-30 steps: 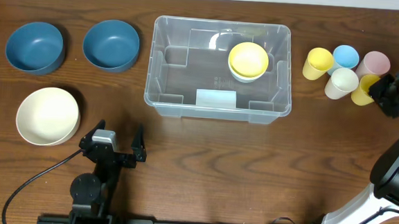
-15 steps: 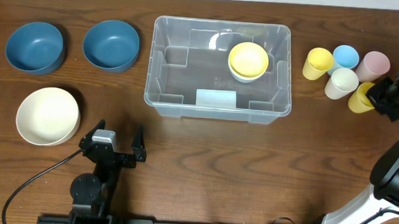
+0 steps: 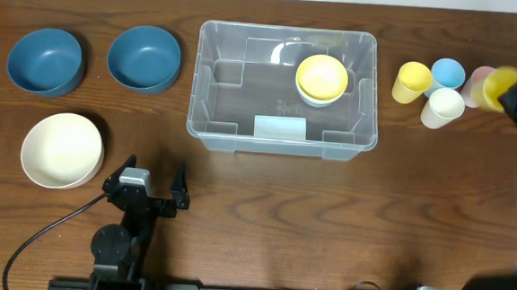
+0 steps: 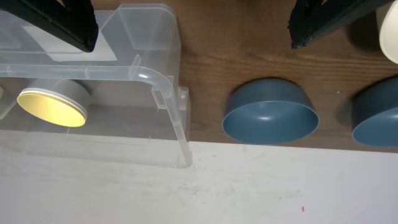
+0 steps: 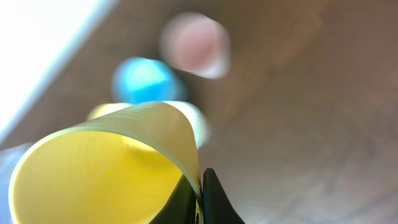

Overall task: Pack container
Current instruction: 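Carry the yellow cup into the container beside the bowls and release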

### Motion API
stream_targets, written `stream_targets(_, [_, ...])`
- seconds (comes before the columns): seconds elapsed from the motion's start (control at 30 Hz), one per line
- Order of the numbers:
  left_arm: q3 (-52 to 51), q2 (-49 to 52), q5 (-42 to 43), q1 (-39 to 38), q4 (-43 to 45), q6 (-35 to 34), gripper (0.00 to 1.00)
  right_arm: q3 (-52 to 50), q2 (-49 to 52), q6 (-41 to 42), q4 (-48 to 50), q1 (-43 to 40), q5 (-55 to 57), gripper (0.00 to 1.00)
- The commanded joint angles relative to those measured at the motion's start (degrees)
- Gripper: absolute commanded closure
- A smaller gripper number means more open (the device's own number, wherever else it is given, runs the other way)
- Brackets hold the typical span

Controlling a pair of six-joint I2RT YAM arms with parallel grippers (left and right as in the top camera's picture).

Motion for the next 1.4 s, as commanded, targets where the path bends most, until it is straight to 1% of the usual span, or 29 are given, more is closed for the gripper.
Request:
stream_targets(0.0, [-0.9, -0.3, 0.6, 0.3, -2.0, -0.1, 0.02, 0.5, -4.4, -1.5, -1.0, 6.7, -5.9, 0.99])
stream_targets(0.13, [-0.9, -0.3, 0.6, 0.3, -2.0, -0.1, 0.02, 0.3, -5.4, -1.4, -1.4, 17.8, -4.4, 0.98])
stream_targets(0.3, [-0.9, -0.3, 0.6, 0.3, -2.0, -0.1, 0.02, -1.4, -1.1, 1.2, -1.1, 29.9, 2.7, 0.98])
stream_targets(0.53, [-0.9, -0.3, 0.6, 0.3, -2.0, -0.1, 0.02, -1.5, 9.2, 1.4, 1.0, 38.2, 3.3, 0.99])
stream_targets(0.67, [-0.9, -0.3, 0.7, 0.3, -2.0, -0.1, 0.02, -1.5, 14.7, 3.1, 1.9, 40.4, 4.2, 0.99])
stream_targets(0.9, [-0.9, -0.3, 0.6, 0.3, -2.0, -0.1, 0.02, -1.5, 22.0, 3.5, 2.3, 41.6, 4.3, 0.99])
stream_targets(1.37, [-0.9, -0.3, 0.6, 0.3, -2.0, -0.1, 0.02, -2.3, 23.8, 3.7, 3.4, 43.4, 7.0, 0.99])
